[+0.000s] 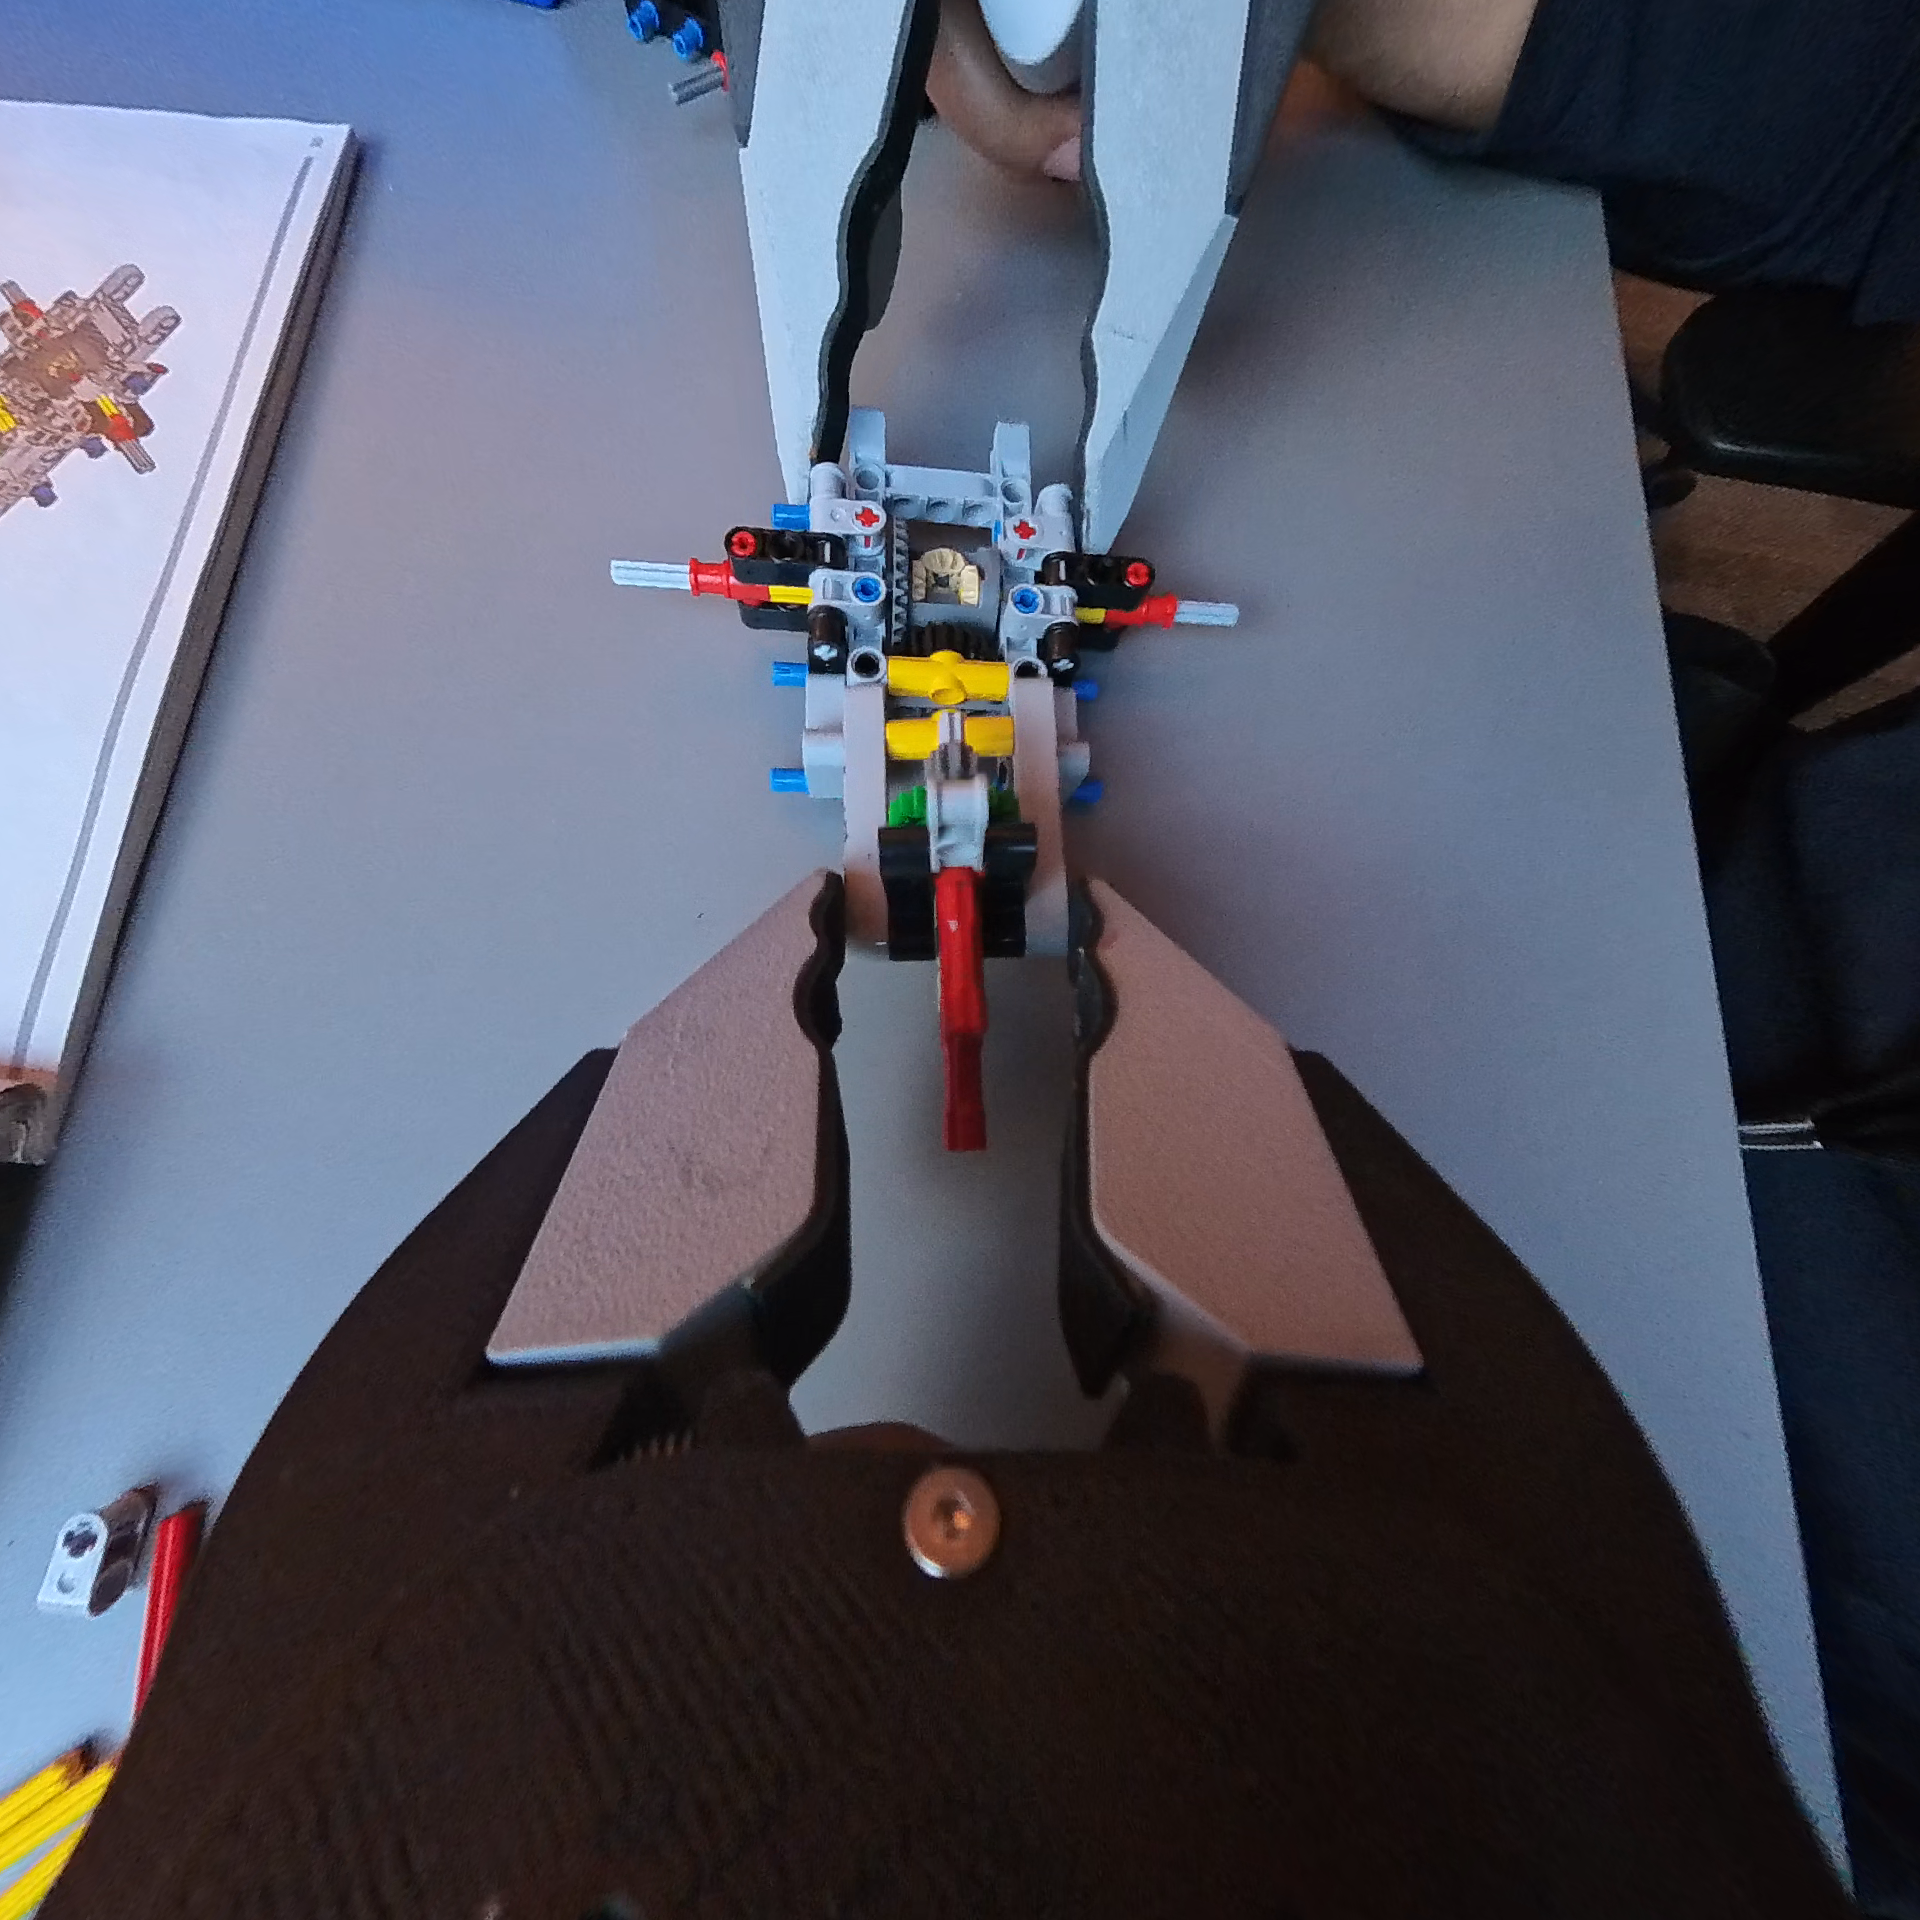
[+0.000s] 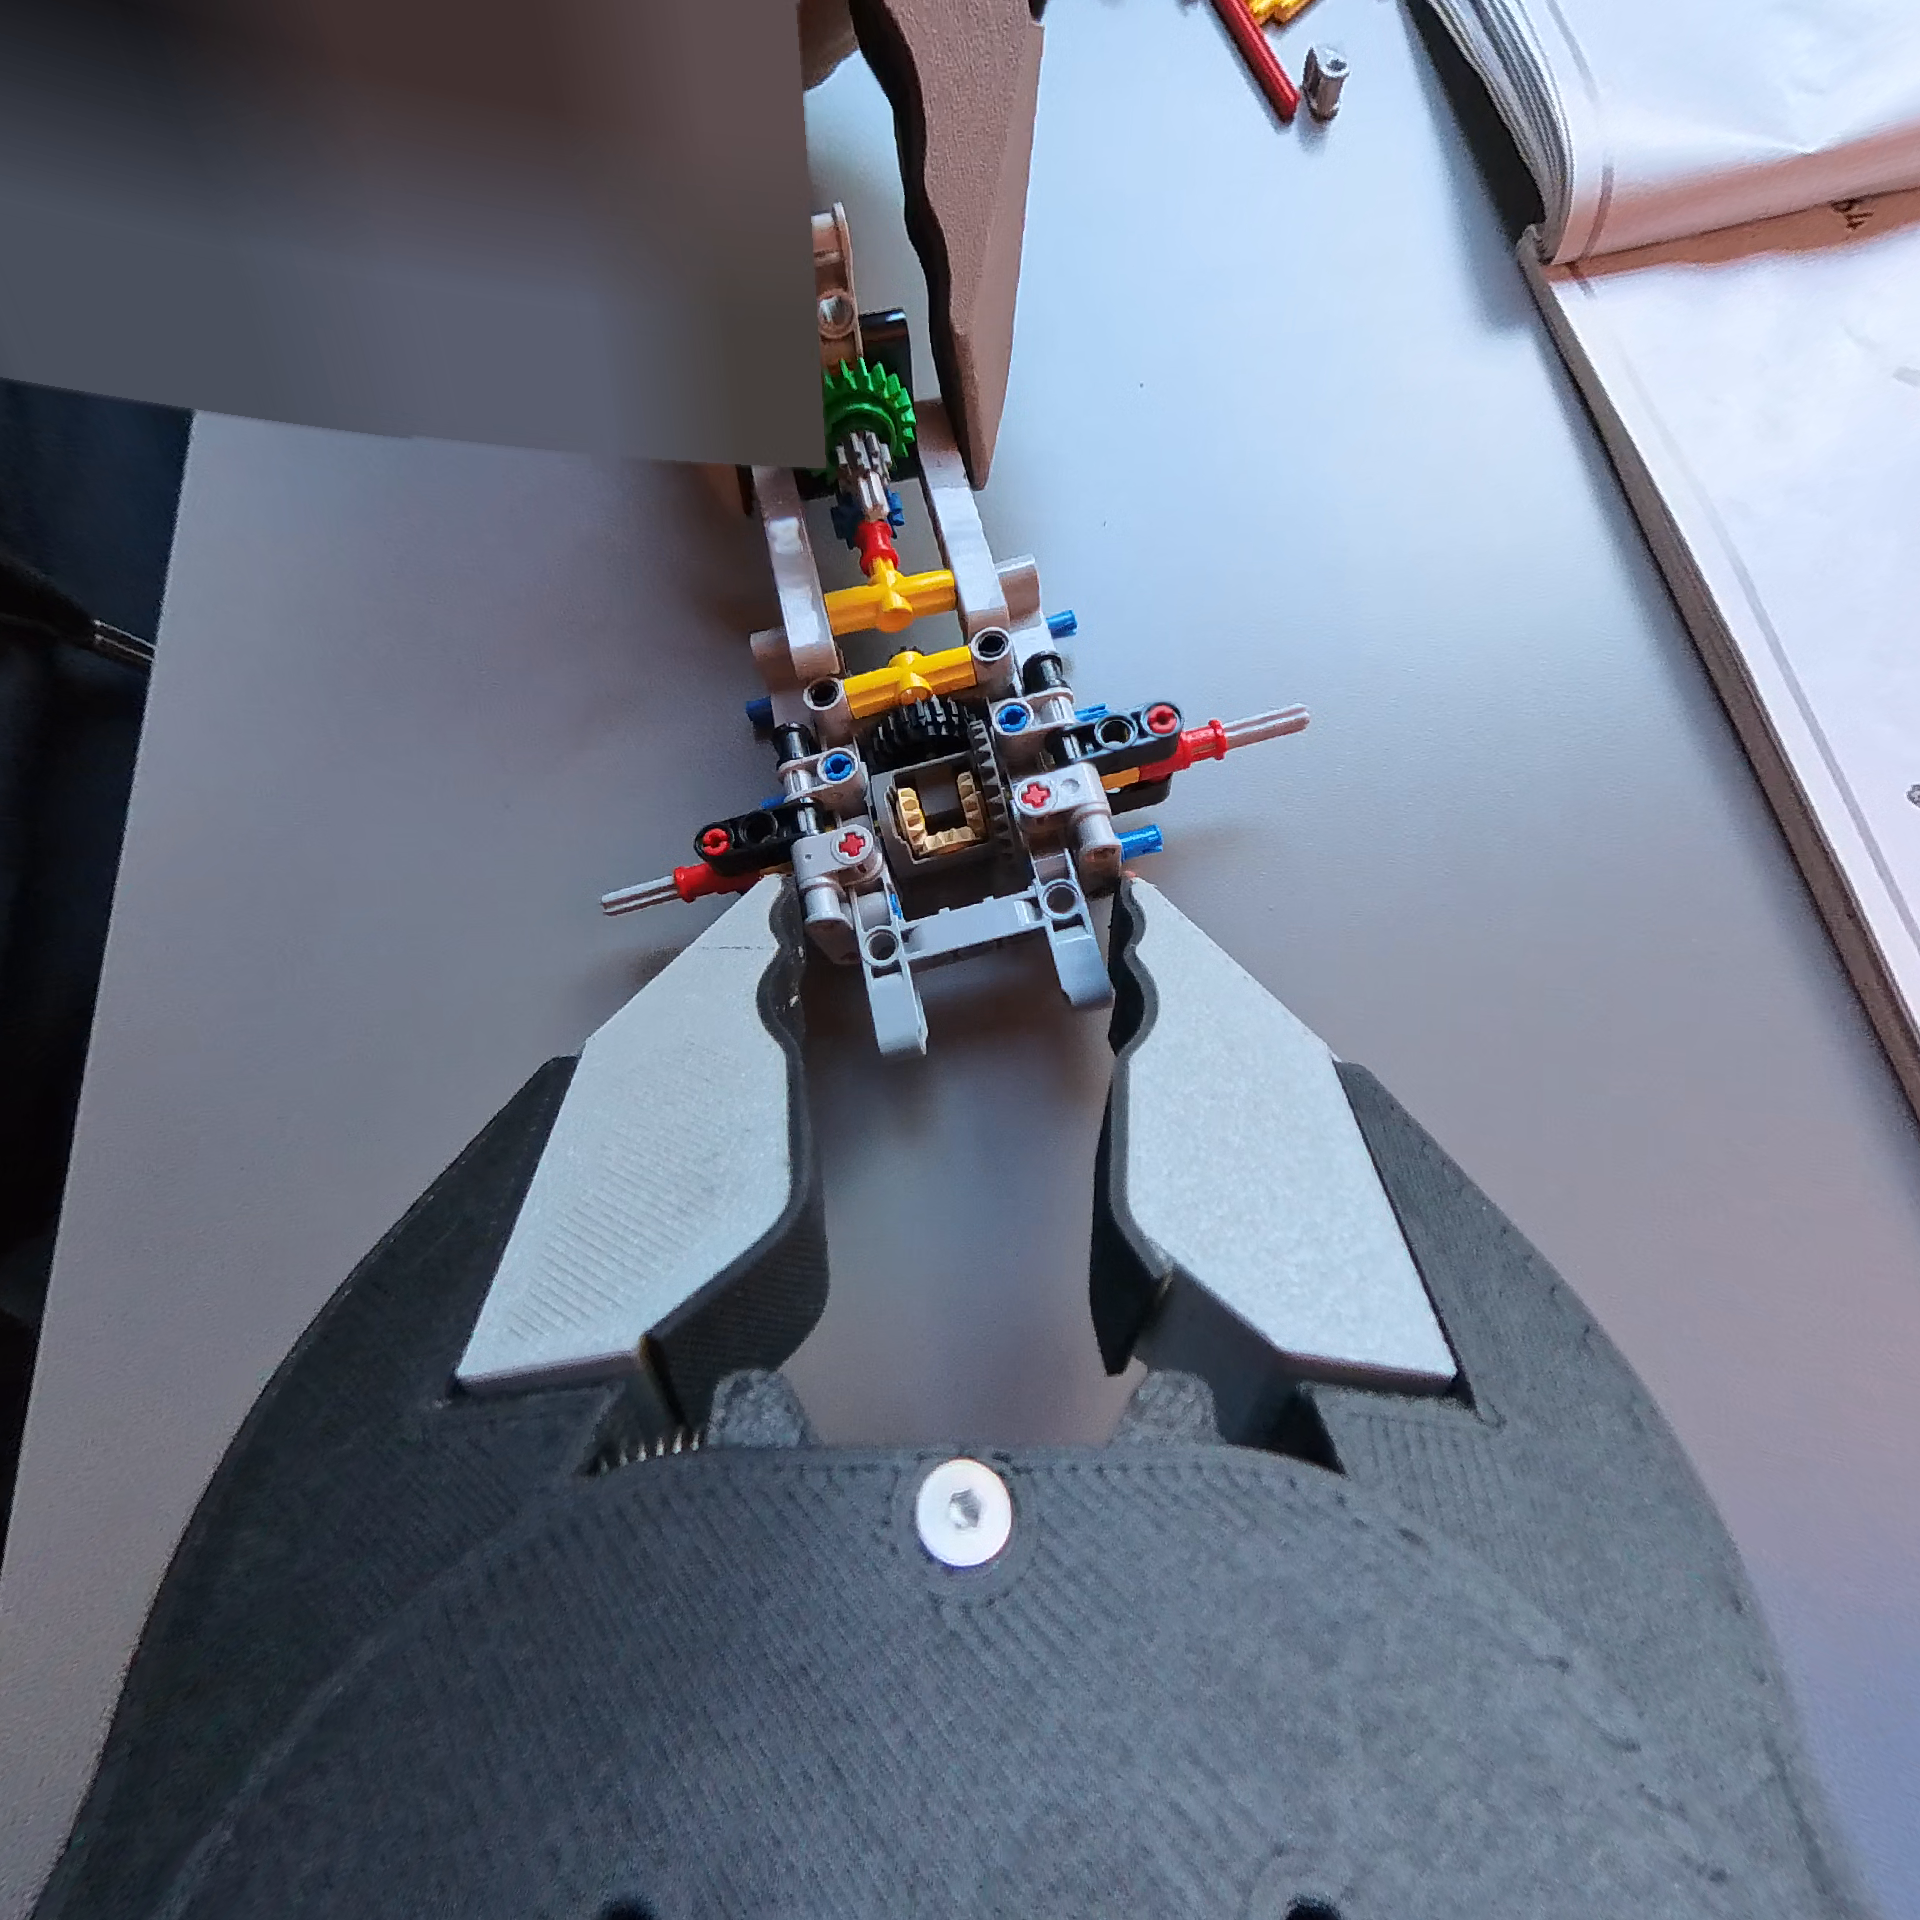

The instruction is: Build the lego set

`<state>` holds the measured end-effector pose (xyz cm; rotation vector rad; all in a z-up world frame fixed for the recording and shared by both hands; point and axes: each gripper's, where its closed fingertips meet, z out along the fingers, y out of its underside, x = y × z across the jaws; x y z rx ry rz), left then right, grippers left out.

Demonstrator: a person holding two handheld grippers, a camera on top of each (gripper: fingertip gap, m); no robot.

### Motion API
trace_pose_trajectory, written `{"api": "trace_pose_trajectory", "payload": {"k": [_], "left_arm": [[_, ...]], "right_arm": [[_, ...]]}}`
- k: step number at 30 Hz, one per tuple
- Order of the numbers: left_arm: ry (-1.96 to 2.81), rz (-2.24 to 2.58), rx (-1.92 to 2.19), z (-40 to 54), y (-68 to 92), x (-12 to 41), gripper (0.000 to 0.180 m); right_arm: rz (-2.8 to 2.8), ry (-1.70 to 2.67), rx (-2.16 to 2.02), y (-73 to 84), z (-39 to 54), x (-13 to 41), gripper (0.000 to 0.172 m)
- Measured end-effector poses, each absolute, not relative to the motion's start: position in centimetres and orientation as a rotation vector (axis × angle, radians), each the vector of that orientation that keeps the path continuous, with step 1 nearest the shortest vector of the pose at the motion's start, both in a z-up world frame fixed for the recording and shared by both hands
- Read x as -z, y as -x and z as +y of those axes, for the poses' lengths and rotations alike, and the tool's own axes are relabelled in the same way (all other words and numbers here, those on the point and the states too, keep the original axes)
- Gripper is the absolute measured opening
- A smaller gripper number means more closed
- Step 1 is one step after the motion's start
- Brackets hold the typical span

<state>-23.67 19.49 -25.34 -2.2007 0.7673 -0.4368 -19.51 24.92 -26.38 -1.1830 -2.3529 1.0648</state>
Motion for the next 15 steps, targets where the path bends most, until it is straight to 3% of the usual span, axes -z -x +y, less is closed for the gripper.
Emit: {"api": "trace_pose_trajectory", "payload": {"k": [15], "left_arm": [[2.197, 0.779, 0.431, 19.23, 23.96, 25.43, 0.039]], "right_arm": [[-2.350, 1.185, -1.068, 19.49, 24.99, 26.44, 0.057]]}}
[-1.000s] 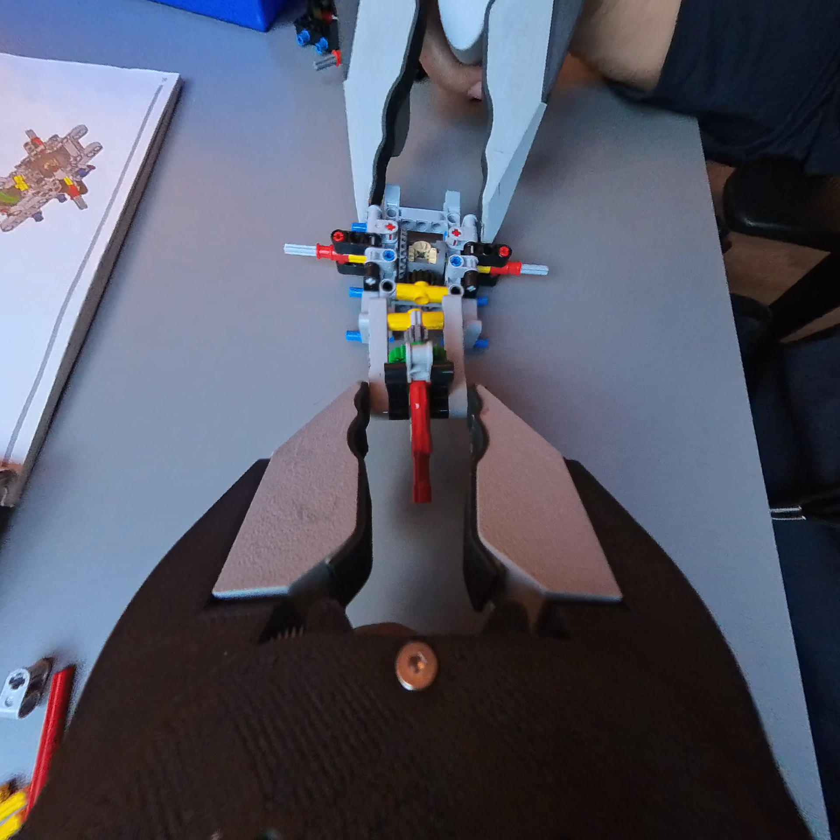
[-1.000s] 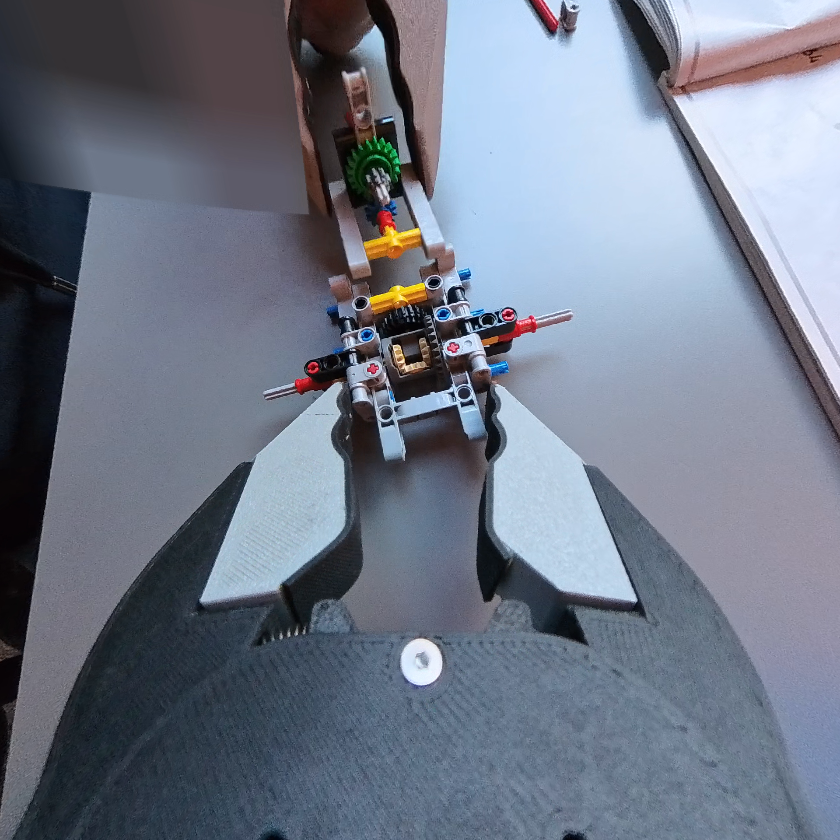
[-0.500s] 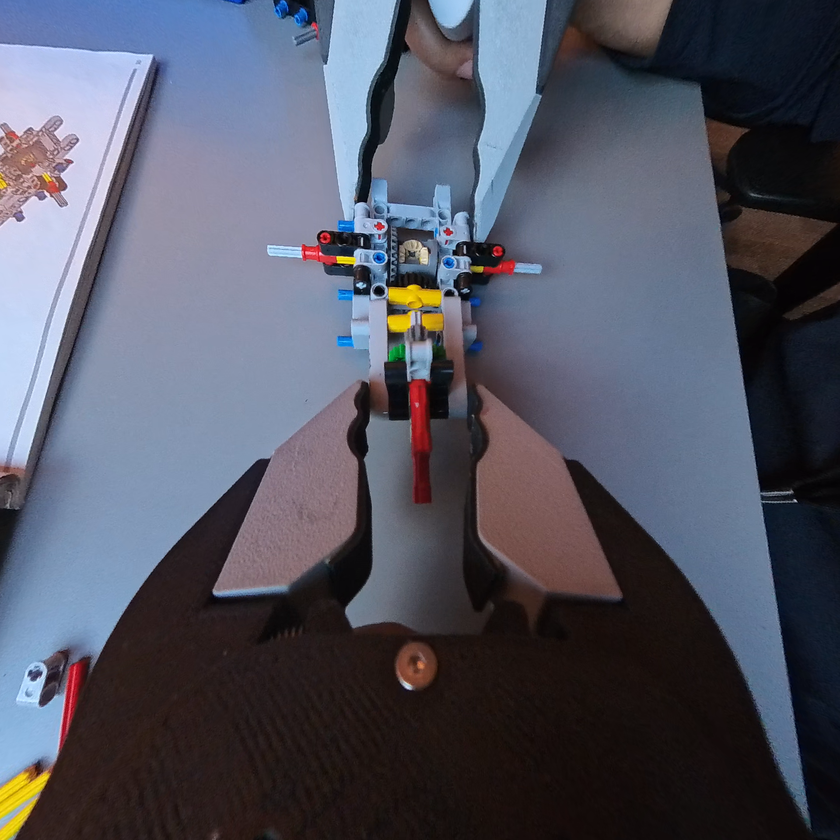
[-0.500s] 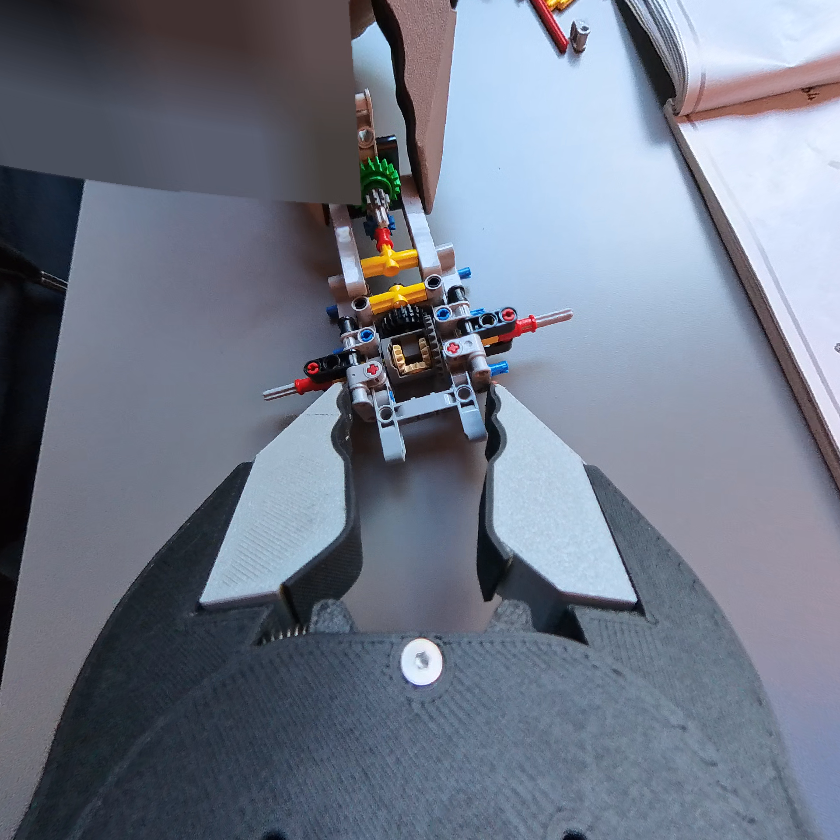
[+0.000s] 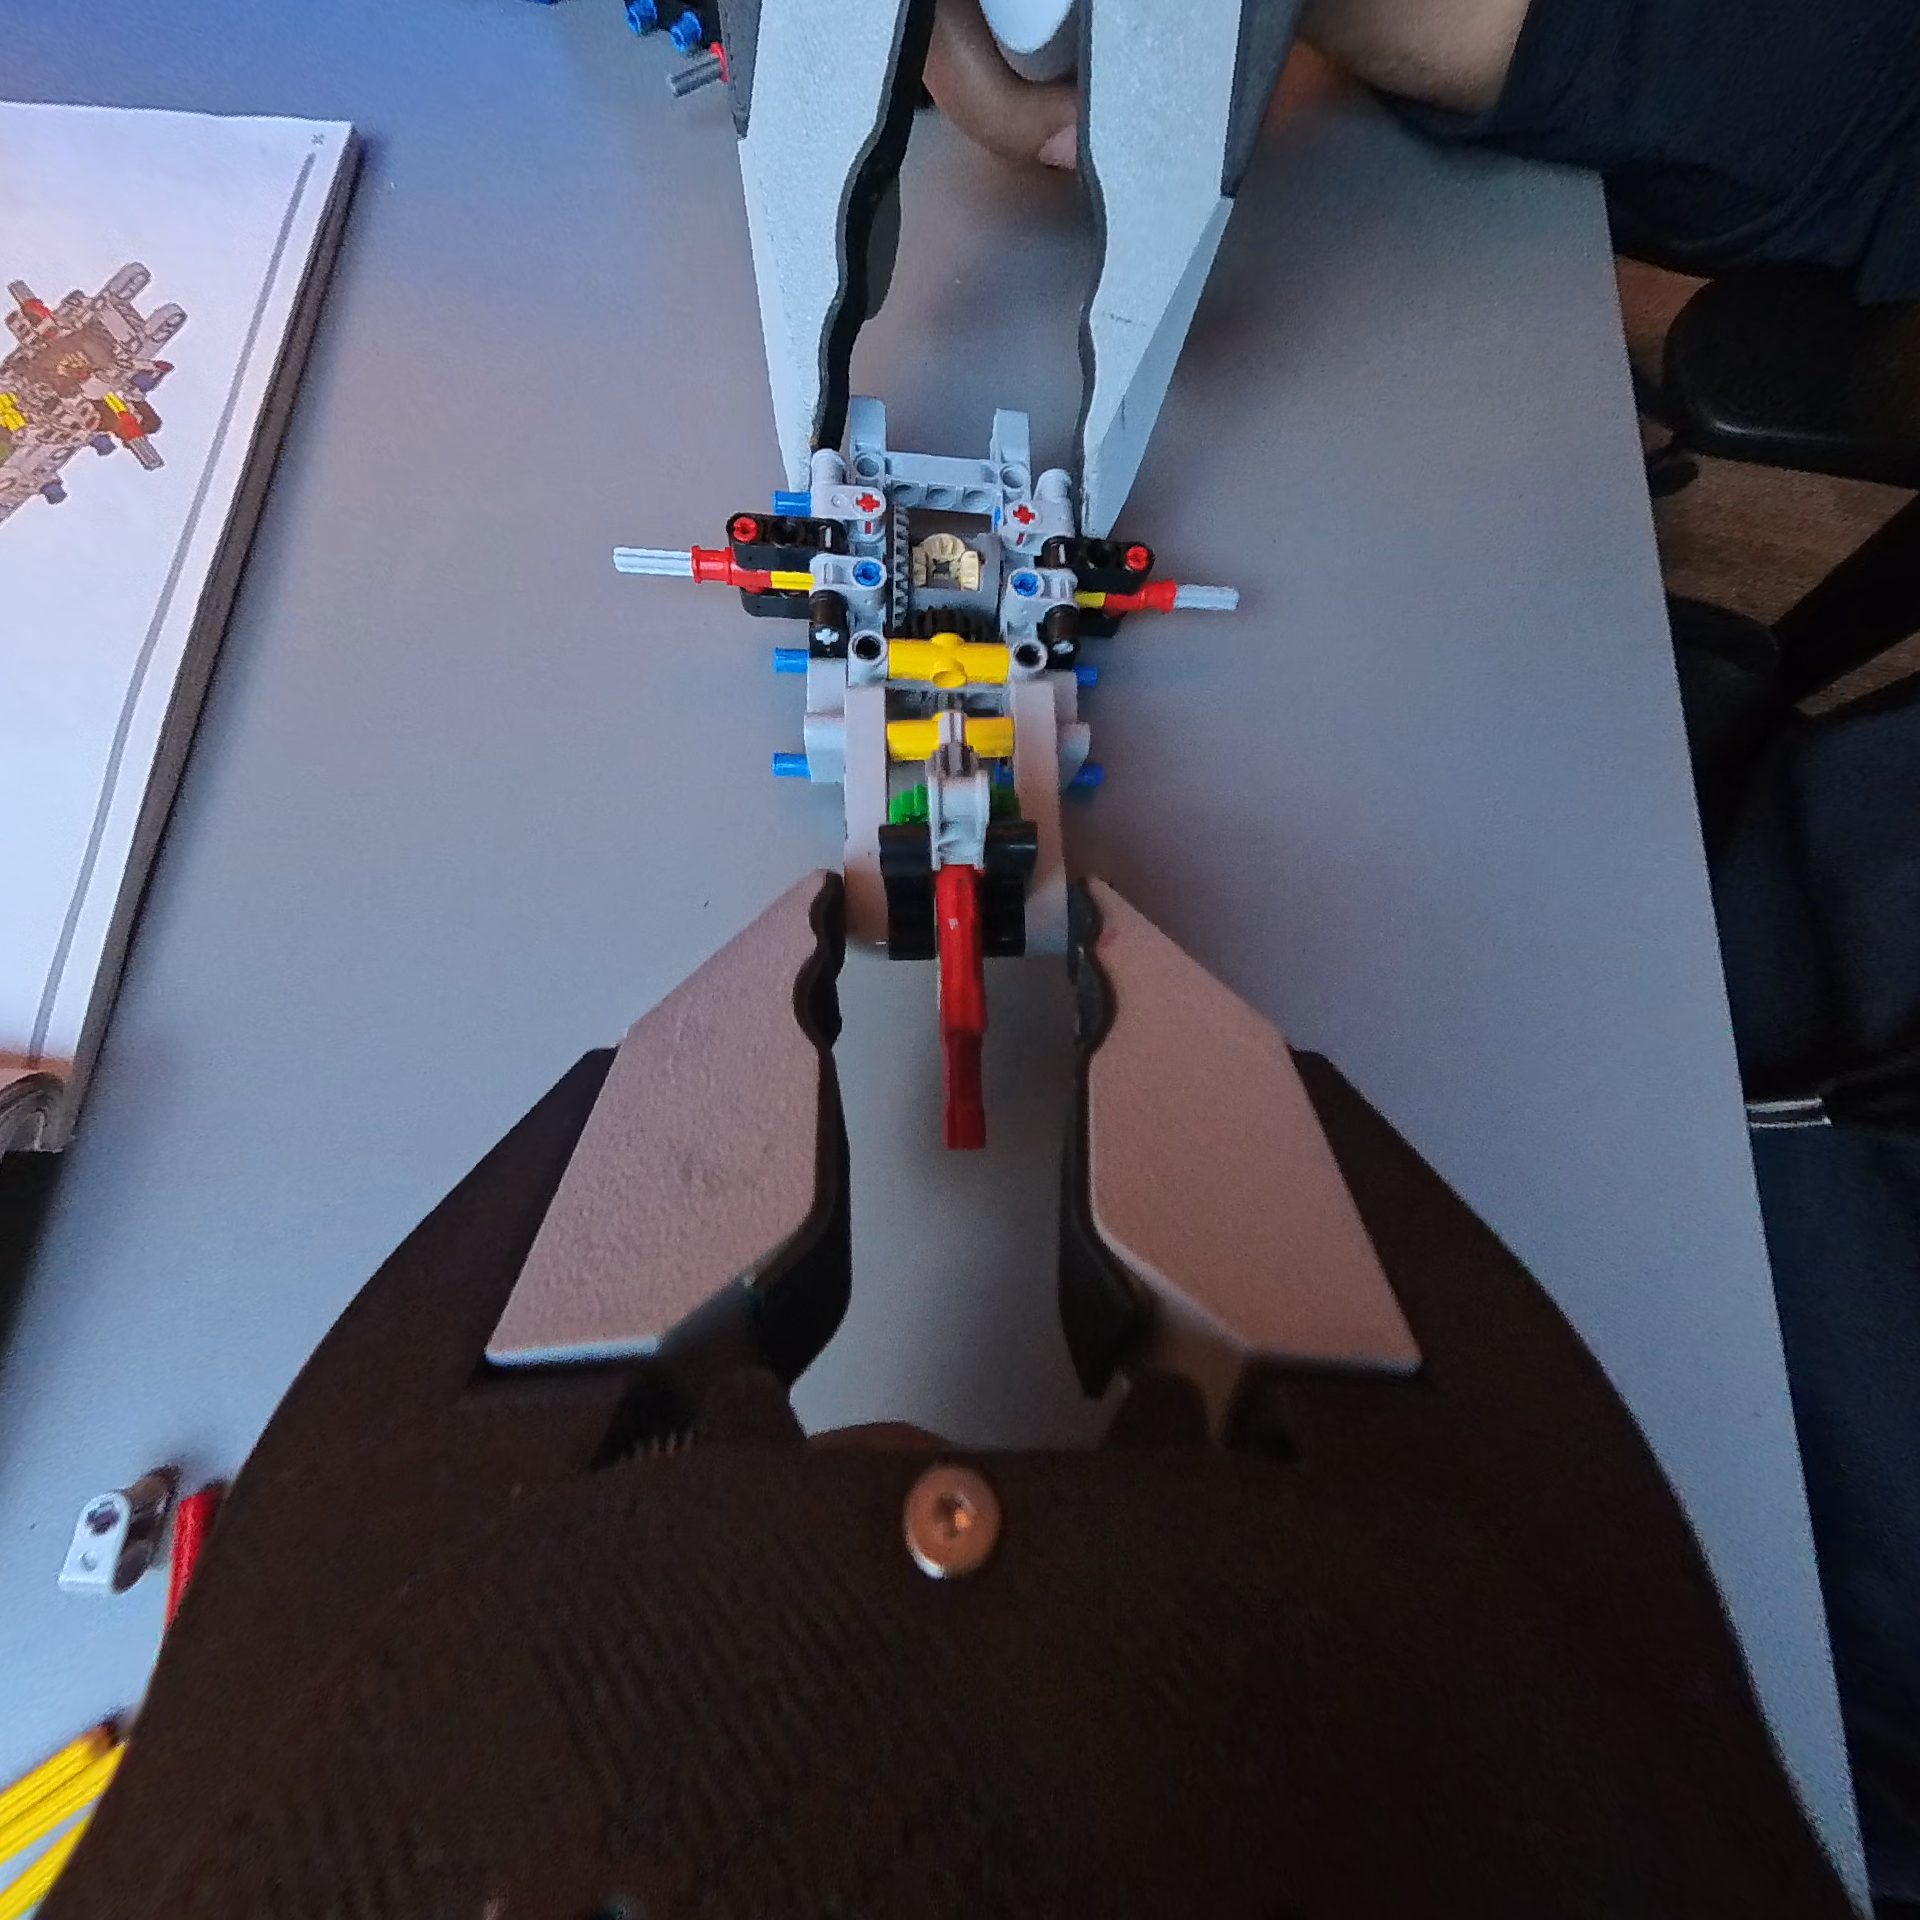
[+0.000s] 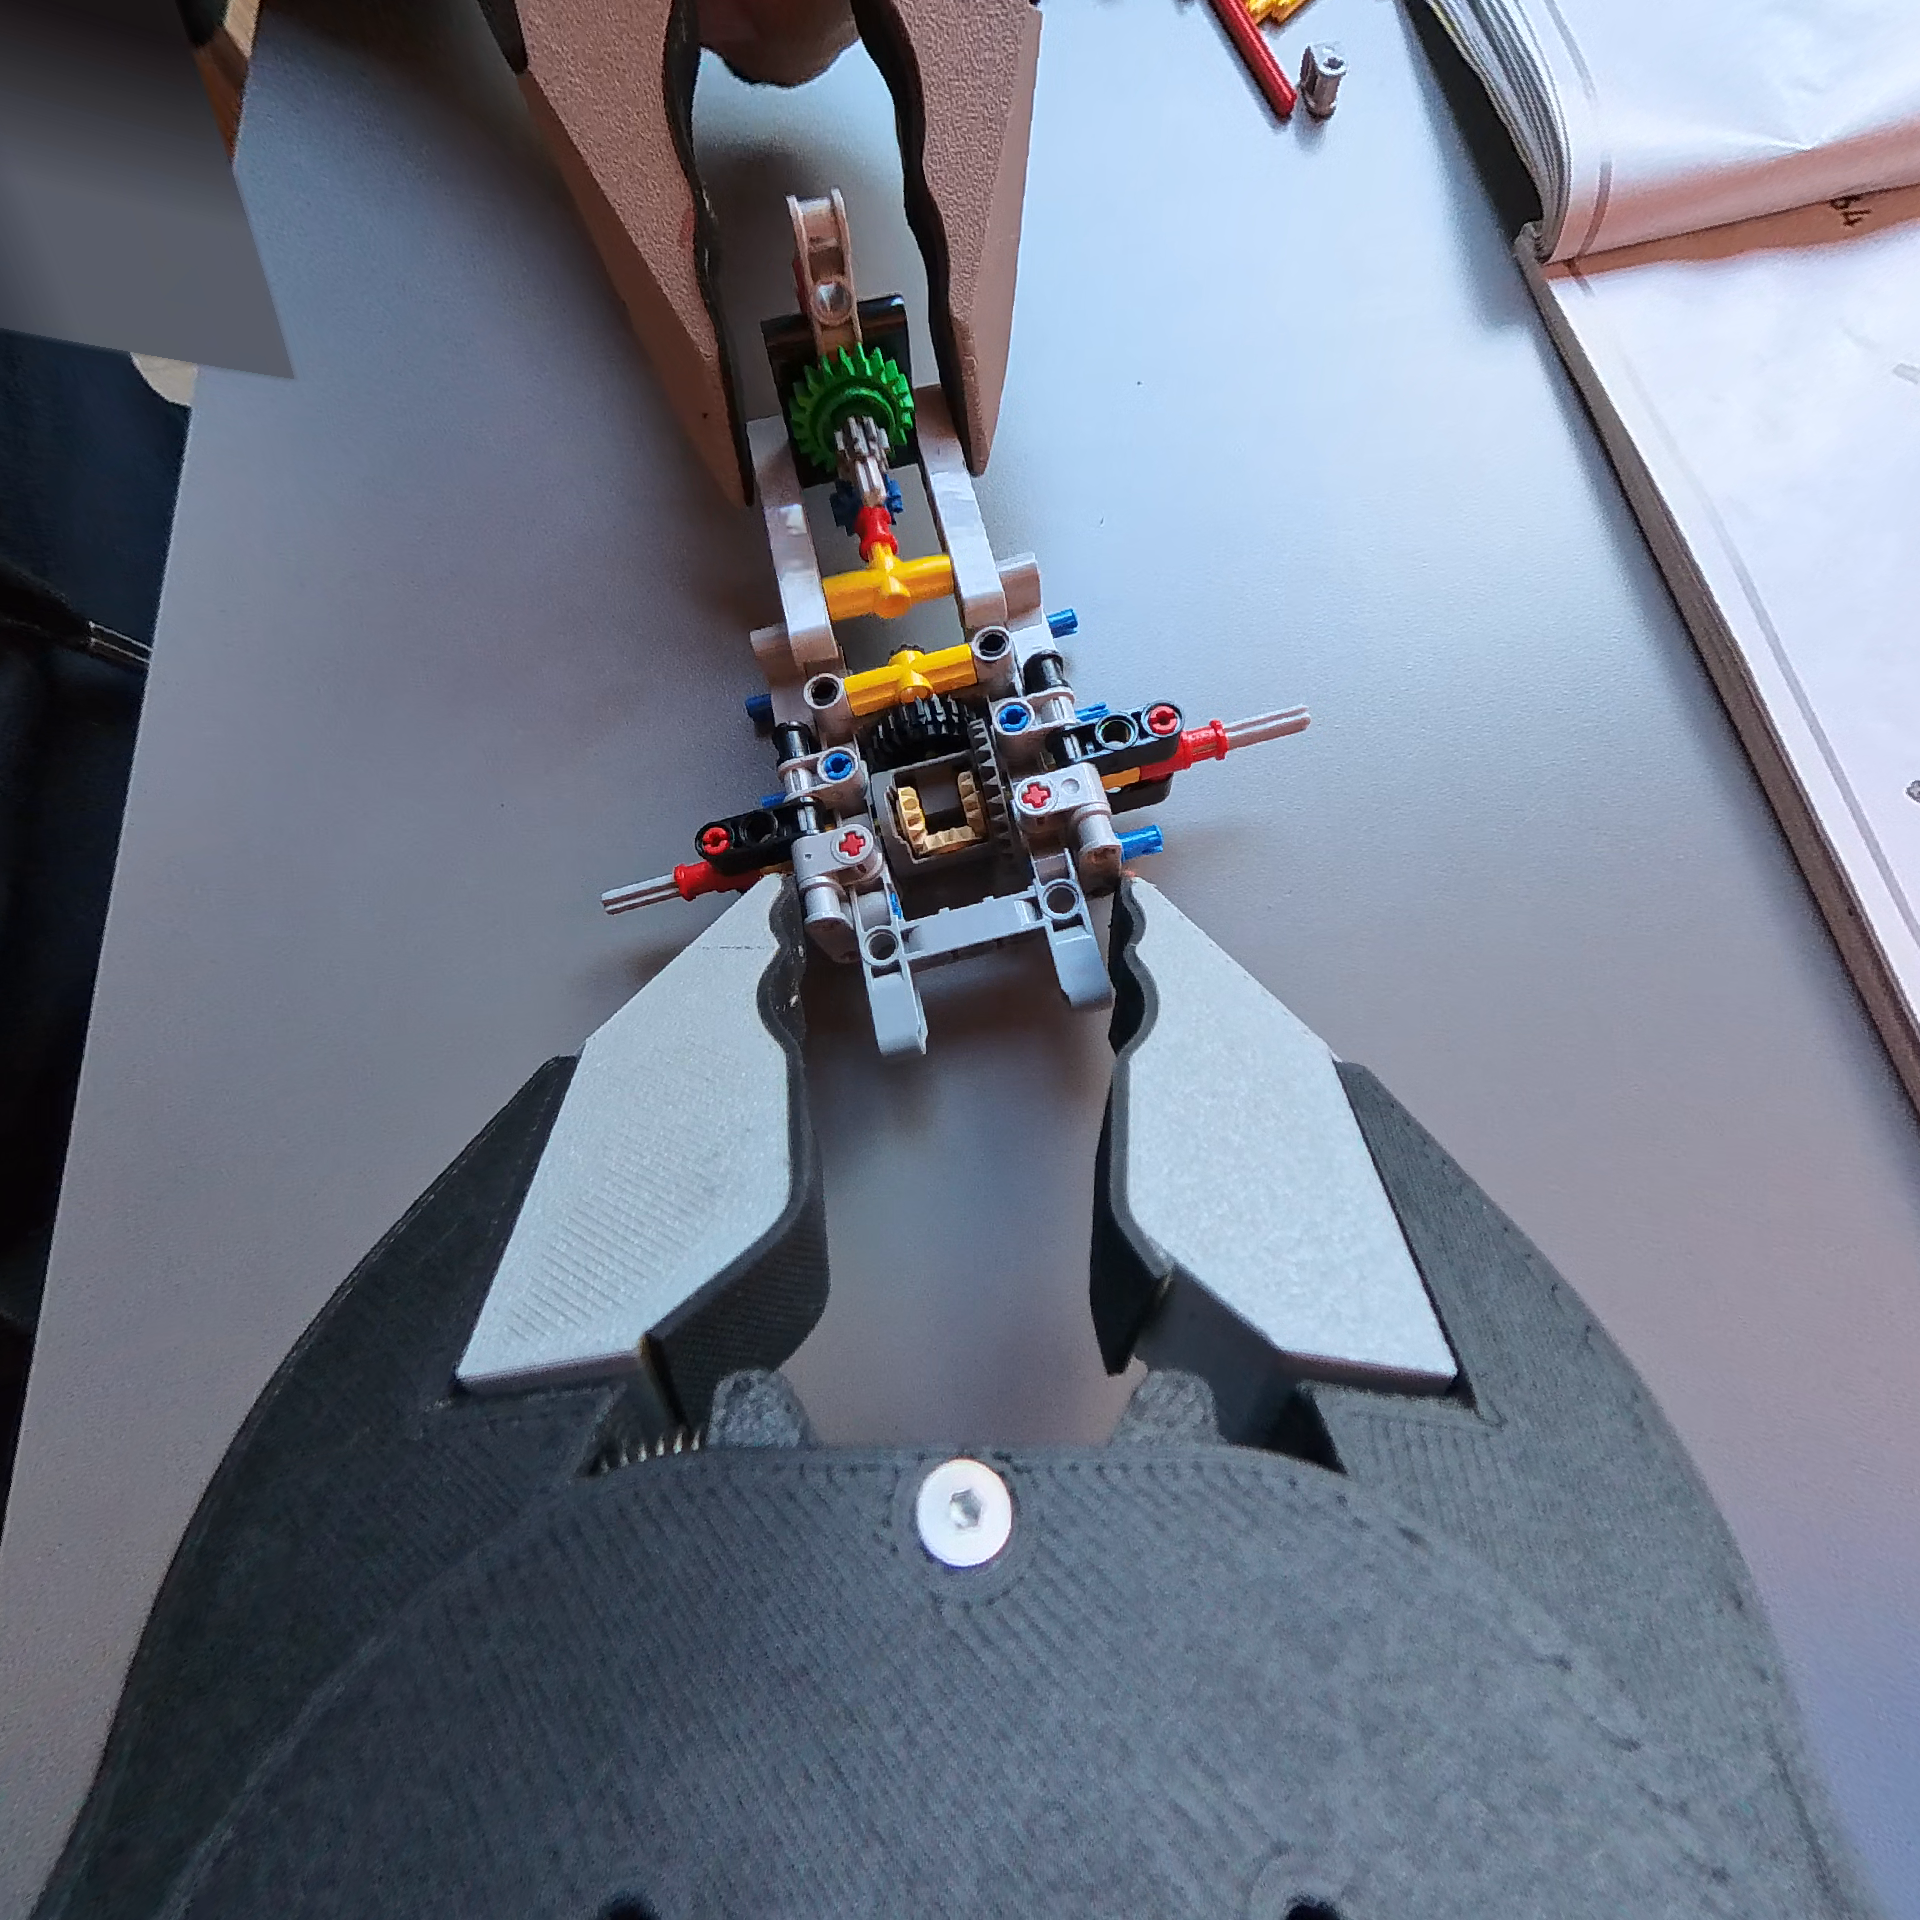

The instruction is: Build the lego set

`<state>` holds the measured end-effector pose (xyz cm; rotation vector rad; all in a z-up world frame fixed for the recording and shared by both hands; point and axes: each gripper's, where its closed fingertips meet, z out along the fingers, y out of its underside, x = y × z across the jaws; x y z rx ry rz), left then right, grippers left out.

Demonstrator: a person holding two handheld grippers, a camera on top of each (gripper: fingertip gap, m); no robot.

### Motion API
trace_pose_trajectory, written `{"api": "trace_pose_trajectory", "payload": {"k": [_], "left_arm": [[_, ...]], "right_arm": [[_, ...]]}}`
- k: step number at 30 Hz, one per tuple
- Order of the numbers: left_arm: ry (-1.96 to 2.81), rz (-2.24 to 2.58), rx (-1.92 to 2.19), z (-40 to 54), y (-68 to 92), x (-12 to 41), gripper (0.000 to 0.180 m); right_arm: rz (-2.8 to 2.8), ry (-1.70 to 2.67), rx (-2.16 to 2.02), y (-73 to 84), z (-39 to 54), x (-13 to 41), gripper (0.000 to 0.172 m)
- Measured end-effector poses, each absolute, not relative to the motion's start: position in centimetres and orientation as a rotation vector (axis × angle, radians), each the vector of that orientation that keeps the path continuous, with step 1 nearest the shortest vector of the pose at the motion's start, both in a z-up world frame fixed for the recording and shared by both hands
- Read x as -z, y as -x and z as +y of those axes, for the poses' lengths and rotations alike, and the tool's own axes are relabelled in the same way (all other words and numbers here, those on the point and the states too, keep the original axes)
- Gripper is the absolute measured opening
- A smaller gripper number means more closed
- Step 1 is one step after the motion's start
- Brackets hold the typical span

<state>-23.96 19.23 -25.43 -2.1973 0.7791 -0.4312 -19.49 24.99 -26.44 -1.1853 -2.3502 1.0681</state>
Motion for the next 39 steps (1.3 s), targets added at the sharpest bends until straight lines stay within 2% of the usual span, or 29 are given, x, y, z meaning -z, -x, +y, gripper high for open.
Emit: {"api": "trace_pose_trajectory", "payload": {"k": [13, 32, 39], "left_arm": [[2.269, 0.825, 0.391, 18.4, 25.1, 27.3, 0.040], [2.213, 0.768, 0.462, 18.5, 25.1, 25.6, 0.041], [2.224, 0.783, 0.451, 18.2, 25.5, 25.6, 0.035]], "right_arm": [[-2.335, 1.212, -1.090, 19.2, 25.6, 26.3, 0.056], [-2.318, 1.209, -1.181, 19.8, 24.8, 25.9, 0.057], [-2.282, 1.210, -1.210, 20.0, 25.0, 25.3, 0.056]]}}
